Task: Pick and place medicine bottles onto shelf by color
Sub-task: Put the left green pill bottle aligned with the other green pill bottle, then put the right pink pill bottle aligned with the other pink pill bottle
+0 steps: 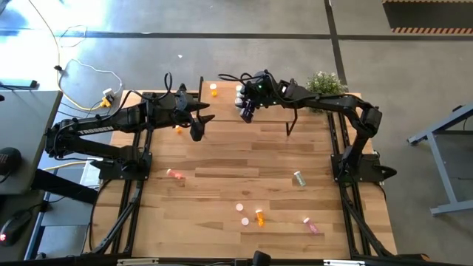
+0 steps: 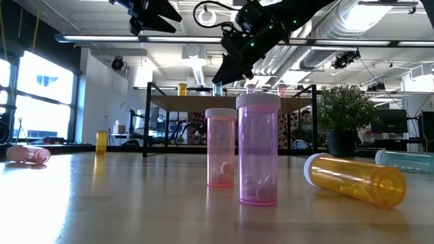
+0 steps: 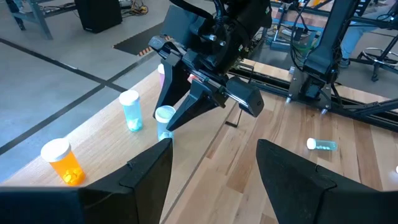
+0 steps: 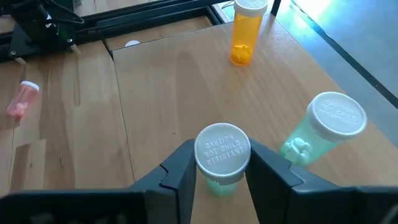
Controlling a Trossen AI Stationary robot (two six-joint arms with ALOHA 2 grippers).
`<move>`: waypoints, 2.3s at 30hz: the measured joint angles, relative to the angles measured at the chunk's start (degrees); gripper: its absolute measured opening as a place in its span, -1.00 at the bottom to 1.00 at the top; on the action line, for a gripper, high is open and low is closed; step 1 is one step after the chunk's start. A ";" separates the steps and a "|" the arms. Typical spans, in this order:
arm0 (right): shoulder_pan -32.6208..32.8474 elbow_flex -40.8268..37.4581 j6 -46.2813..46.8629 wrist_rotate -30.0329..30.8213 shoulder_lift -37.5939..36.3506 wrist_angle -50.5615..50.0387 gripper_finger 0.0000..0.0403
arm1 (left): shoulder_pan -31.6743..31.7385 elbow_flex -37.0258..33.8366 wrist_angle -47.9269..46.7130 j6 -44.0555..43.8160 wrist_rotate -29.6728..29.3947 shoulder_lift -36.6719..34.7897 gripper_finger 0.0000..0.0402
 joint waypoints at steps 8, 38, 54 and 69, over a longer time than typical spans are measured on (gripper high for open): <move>0.00 0.00 0.00 0.31 0.00 0.04 -0.19 | 0.02 0.00 0.00 0.00 0.00 0.00 0.11; 5.74 36.06 2.09 4.03 0.02 -35.97 -0.18 | -11.49 -3.89 -2.95 -1.62 4.00 -0.01 0.11; 6.93 49.99 6.49 13.22 -6.88 -46.27 -0.18 | -24.86 -23.06 23.56 -7.82 2.89 1.17 0.11; 6.36 49.86 12.53 10.32 -17.24 -46.97 -0.18 | -34.39 -27.06 49.20 -7.72 3.76 21.96 0.11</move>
